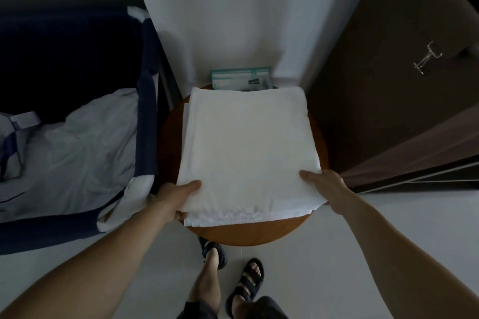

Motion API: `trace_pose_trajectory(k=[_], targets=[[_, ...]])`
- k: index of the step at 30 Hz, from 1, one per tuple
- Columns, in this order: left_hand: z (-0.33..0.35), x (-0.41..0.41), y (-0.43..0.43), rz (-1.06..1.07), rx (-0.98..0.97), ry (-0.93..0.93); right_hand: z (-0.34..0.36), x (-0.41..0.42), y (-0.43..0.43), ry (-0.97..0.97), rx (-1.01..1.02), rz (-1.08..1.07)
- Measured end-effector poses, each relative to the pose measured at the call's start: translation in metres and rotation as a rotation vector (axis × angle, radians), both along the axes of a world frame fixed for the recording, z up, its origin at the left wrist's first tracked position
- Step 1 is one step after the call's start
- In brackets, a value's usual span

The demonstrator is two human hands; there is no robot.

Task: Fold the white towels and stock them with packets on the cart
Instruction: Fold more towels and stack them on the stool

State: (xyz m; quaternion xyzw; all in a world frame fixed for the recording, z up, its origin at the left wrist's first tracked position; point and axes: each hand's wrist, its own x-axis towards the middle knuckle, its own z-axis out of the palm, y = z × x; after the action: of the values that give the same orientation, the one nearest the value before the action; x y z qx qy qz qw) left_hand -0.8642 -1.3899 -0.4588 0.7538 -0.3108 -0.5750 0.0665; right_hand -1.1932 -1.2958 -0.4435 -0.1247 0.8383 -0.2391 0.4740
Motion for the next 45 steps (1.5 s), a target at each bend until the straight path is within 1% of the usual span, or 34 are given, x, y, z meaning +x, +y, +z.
trace_pose_trajectory(k=[3,5,8,10,12,14,17,19,21,24,27,30,33,35,37,39,41,43,45], targets=[[0.005,0.000,-0.002,0.029,0.072,0.107,0.004,0.002,-0.007,-0.012,0.040,0.023],[0.006,0.000,-0.003,0.007,0.082,0.100,0.006,0.004,-0.007,-0.021,0.074,0.028],[0.007,0.002,-0.007,-0.030,0.067,0.077,0.011,0.002,-0.004,-0.112,0.125,0.024],[0.008,0.002,-0.010,-0.054,0.036,0.060,0.017,-0.003,-0.003,-0.156,0.180,0.082],[0.010,0.002,-0.013,-0.102,0.017,0.026,0.023,-0.011,-0.005,-0.151,0.224,0.126],[0.008,0.004,-0.018,-0.103,0.073,0.059,0.024,-0.018,-0.004,-0.177,0.238,0.122],[0.008,0.006,-0.022,-0.092,0.168,0.109,0.017,-0.021,0.000,-0.325,0.142,0.026],[0.006,0.003,-0.024,-0.087,0.166,0.139,0.012,-0.020,-0.001,-0.436,0.049,-0.081],[0.006,-0.001,-0.024,-0.071,0.148,0.162,0.013,-0.015,-0.007,-0.484,-0.013,-0.125],[0.016,-0.006,-0.028,-0.078,0.145,0.164,0.024,-0.008,-0.015,-0.448,-0.017,-0.074],[0.048,-0.015,-0.050,-0.045,0.072,0.209,0.053,-0.007,-0.037,-0.365,-0.138,-0.062],[0.105,-0.028,-0.092,0.024,-0.095,0.294,0.101,-0.011,-0.076,-0.263,-0.321,-0.049],[0.175,-0.042,-0.132,0.059,-0.288,0.374,0.158,-0.017,-0.118,-0.170,-0.486,-0.066],[0.211,-0.045,-0.148,0.110,-0.389,0.418,0.195,-0.020,-0.141,-0.153,-0.575,-0.089],[0.229,-0.044,-0.155,0.156,-0.461,0.497,0.219,-0.026,-0.151,-0.153,-0.646,-0.091],[0.231,-0.040,-0.152,0.163,-0.499,0.568,0.227,-0.032,-0.150,-0.160,-0.670,-0.076],[0.217,-0.036,-0.139,0.142,-0.505,0.563,0.218,-0.033,-0.139,-0.182,-0.676,-0.051],[0.184,-0.034,-0.115,0.131,-0.465,0.517,0.191,-0.031,-0.121,-0.202,-0.653,-0.044],[0.138,-0.029,-0.082,0.147,-0.404,0.477,0.149,-0.031,-0.096,-0.198,-0.582,-0.058]])
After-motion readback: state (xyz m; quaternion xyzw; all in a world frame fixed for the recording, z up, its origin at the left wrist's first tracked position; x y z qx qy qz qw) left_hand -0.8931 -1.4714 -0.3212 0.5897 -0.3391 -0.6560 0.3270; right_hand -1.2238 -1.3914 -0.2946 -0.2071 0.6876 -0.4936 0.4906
